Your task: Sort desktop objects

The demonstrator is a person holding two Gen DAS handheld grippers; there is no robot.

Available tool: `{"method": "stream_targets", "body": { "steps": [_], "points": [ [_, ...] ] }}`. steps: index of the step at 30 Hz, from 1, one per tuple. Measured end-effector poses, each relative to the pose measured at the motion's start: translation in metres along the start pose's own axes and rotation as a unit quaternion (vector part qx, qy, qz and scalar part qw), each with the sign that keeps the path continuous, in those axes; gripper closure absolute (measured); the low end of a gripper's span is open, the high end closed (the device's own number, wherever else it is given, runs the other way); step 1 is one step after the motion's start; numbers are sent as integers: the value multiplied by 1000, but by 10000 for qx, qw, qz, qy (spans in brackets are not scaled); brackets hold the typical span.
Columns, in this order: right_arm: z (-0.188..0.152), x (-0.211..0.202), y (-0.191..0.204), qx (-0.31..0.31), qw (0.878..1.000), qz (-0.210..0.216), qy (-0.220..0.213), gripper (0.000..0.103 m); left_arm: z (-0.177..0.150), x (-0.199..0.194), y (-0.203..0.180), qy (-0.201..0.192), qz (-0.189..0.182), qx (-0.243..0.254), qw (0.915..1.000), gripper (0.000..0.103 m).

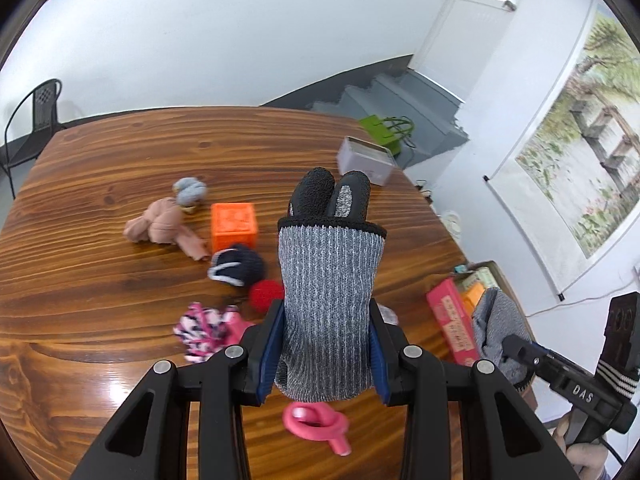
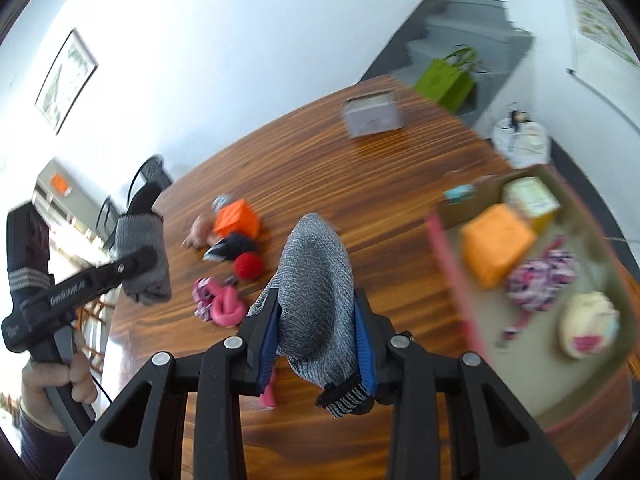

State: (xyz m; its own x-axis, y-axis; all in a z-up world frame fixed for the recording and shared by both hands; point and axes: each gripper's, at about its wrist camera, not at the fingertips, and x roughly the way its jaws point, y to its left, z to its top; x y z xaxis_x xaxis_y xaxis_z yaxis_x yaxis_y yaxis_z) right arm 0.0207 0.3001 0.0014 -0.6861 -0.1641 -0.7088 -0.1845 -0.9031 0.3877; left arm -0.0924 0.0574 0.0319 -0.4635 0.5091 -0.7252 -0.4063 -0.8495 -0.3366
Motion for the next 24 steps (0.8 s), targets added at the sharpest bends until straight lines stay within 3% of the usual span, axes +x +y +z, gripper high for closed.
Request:
{"method": "stream_targets", "body": {
  "steps": [9,15,24],
  "points": [
    [-7,-46,-94,712,9957,-572,-183,66,-8,16,-74,94,-319,385,9987,64],
    [-18,-30,-122,839,9945,-632,31,66,-19,19,-105,187,-340,498,9980,64],
    [-33,-1,-143,1220,9900,-584,395,66,-29,22,-122,313,-298,543,9976,64]
  ]
}}
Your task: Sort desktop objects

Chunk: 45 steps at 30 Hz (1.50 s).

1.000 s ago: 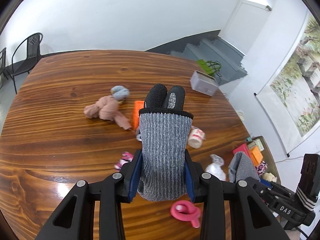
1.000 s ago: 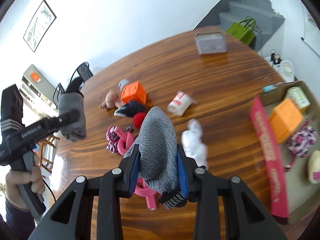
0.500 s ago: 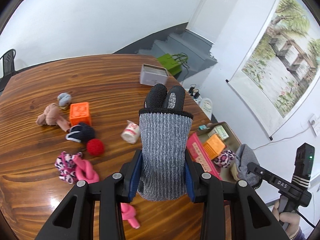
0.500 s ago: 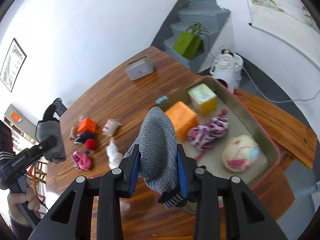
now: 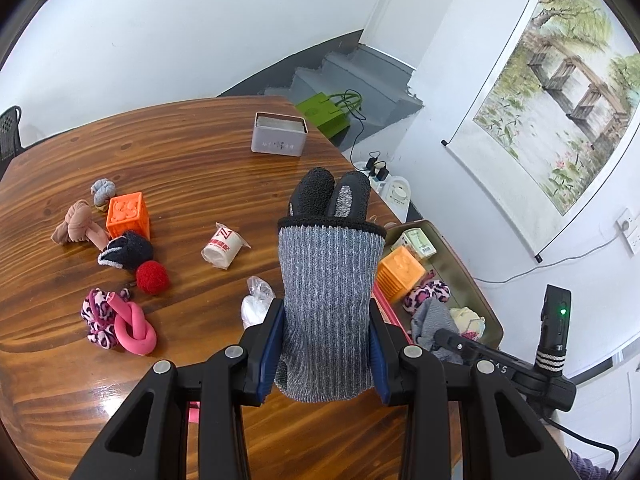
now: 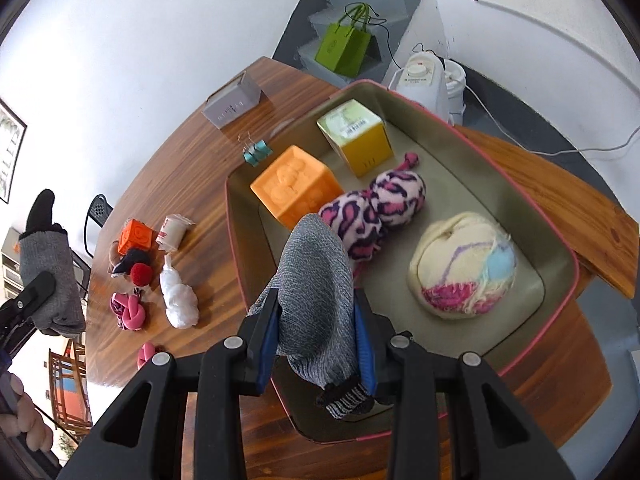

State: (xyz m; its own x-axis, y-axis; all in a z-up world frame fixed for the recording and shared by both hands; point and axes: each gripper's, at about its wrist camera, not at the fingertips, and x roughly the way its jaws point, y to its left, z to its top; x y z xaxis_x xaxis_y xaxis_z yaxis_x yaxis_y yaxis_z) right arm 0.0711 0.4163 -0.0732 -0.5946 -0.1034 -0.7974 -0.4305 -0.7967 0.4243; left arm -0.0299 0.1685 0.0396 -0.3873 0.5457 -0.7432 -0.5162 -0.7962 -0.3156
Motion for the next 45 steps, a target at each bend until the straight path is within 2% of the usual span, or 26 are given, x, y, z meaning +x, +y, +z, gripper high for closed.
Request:
{"method": "stream_targets", "body": {
  "steps": [9,11,16,20,24,29,39,45],
  "points": [
    [-10,7,-3,-104,9997,-56,218,65,-2,13,-20,177,-131,165,9996,64],
    [-10,6,-2,-192,9995,-116,211,61,-2,18,-26,213,-193,224,9993,64],
    [-10,-6,-4,-264,9996,-57,79,43,-1,28,-40,311,-325,347,9984,64],
    [-5,-25,-5,-342,9993,28,-147,37,2,35,-50,347,-434,425,9975,64],
    [1,-46,-9,-420,9983,-57,-409,36,6,45,-63,400,-581,522,9961,63],
    [5,-65,-25,-292,9958,-427,-759,36,9,64,-83,554,-806,629,9932,63],
    [20,-89,-64,151,9911,-817,-1037,36,12,118,-133,1042,-1327,894,9816,63],
    [22,-95,-80,308,9893,-941,-1071,36,11,150,-161,1246,-1303,1199,9763,63]
  ]
}}
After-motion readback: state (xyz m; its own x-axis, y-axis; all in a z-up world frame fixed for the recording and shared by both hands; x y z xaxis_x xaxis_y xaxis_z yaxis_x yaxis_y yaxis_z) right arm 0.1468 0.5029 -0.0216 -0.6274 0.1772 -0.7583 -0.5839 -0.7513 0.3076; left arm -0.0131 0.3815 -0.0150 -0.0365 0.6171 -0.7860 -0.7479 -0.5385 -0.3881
